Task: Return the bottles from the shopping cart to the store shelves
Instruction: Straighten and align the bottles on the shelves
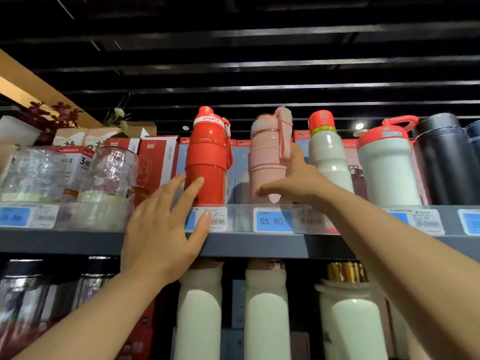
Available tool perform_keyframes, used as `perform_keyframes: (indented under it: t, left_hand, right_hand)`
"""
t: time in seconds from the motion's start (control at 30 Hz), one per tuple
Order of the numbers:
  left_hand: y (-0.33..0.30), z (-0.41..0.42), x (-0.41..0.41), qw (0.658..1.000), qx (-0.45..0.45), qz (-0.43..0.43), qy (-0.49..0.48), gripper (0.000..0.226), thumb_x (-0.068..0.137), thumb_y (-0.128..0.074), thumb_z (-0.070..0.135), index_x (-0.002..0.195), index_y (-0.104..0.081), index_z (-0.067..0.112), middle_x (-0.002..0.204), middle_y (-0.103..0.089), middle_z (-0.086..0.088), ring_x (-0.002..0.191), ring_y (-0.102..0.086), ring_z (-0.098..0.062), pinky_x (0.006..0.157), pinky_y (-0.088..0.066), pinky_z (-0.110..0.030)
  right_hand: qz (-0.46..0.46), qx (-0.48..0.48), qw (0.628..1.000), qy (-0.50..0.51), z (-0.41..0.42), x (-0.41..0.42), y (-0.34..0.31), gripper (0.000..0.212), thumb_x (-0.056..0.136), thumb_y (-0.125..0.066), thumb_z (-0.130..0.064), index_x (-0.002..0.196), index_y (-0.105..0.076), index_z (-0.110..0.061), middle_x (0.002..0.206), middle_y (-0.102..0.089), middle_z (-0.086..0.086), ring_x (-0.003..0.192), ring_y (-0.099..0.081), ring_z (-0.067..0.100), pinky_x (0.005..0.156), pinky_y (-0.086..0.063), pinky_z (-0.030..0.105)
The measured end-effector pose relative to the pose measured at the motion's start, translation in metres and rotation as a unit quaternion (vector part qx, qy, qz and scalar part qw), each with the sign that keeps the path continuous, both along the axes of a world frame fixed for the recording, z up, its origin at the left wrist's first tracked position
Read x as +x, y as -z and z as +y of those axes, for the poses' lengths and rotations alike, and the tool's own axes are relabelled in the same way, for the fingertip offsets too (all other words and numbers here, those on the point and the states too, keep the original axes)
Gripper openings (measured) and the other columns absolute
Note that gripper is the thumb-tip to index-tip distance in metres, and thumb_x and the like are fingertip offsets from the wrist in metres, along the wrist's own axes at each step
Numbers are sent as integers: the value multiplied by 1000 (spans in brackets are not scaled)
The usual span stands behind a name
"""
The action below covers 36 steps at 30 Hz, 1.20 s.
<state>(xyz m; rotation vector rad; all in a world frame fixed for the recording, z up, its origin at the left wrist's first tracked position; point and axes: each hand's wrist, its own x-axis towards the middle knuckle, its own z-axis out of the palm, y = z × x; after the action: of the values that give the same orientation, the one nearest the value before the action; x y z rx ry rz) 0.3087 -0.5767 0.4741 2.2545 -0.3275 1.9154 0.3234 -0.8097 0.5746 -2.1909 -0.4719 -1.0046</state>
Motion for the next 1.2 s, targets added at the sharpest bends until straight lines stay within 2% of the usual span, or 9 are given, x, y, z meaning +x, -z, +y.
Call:
perform_keyframes:
  t: [0.2, 0.43, 0.53, 0.6, 0.67, 0.8, 0.93, 1.1, 1.2]
  left_hand:
    - [-2, -2, 0, 1000, 6, -2, -6, 63, 88, -29, 53, 145, -37, 28, 146, -43, -5, 127, -46, -31, 99, -40, -51]
    - [0, 0, 0, 1000, 13, -18, -9, 61, 90, -30, 53, 145, -37, 29, 143, -47, -5, 123, -50, -29, 95, -42, -50]
    - [0, -1, 1, 999, 14, -34, -12, 59, 90, -32, 51, 144, -39, 27, 139, -51, -6, 119, -53, -30, 92, -44, -50]
    - [-1, -1, 1, 999, 16, -43, -13, 59, 89, -32, 50, 143, -41, 26, 137, -52, -6, 117, -52, -29, 90, -45, -49]
    - [-1, -1, 2, 999, 19, -44, -11, 58, 90, -32, 49, 143, -41, 27, 137, -51, -6, 117, -50, -28, 89, -45, -49]
    - [0, 0, 3, 999, 29, -39, -8, 58, 90, -31, 48, 144, -38, 28, 140, -48, -5, 120, -46, -25, 90, -44, -51]
    - [0, -1, 3, 999, 23, -42, -8, 58, 90, -31, 49, 144, -38, 28, 139, -48, -4, 119, -44, -24, 87, -45, -50]
    - [0, -2, 2, 998, 19, -56, -9, 58, 90, -32, 48, 142, -42, 26, 135, -50, -4, 114, -41, -19, 83, -47, -47]
    - [0, -2, 3, 998, 20, -65, -10, 58, 89, -33, 47, 142, -44, 25, 133, -51, -4, 113, -42, -20, 85, -46, -47]
  right_hand:
    - [48, 17, 994, -97, -11, -2, -2, 104, 48, -81, -45, 135, -24, -36, 111, -62, 0, 96, -66, 21, 88, -54, 46]
    - [67, 11, 995, -73, -12, 1, 2, 90, 67, -79, -40, 135, -21, -33, 98, -65, 1, 78, -69, 19, 77, -57, 41]
    - [-53, 5, 998, -22, -8, -8, 10, 95, 69, -77, -52, 142, -19, -30, 110, -59, -2, 84, -64, 17, 70, -51, 32]
    - [-177, -22, 983, 51, 0, -10, 19, 107, 65, -70, -69, 148, -10, -35, 131, -48, 2, 107, -56, 23, 81, -51, 37]
    - [-205, -69, 968, 131, 8, -11, 25, 111, 63, -64, -78, 149, -6, -38, 142, -33, 4, 124, -43, 27, 87, -48, 42]
    - [-97, -54, 982, 154, 12, -13, 19, 116, 57, -67, -79, 147, -7, -35, 141, -30, 10, 120, -48, 35, 86, -46, 42]
    - [-45, 2, 997, 63, 5, -11, 13, 110, 59, -81, -56, 143, -14, -32, 128, -46, 9, 107, -56, 30, 87, -49, 38]
    - [3, 25, 999, -32, -6, -9, 7, 90, 70, -78, -35, 139, -20, -32, 113, -60, 4, 95, -62, 27, 88, -53, 47]
    - [8, 29, 999, -28, -4, -9, 8, 91, 67, -72, -49, 139, -18, -37, 117, -57, 4, 98, -61, 26, 90, -51, 48]
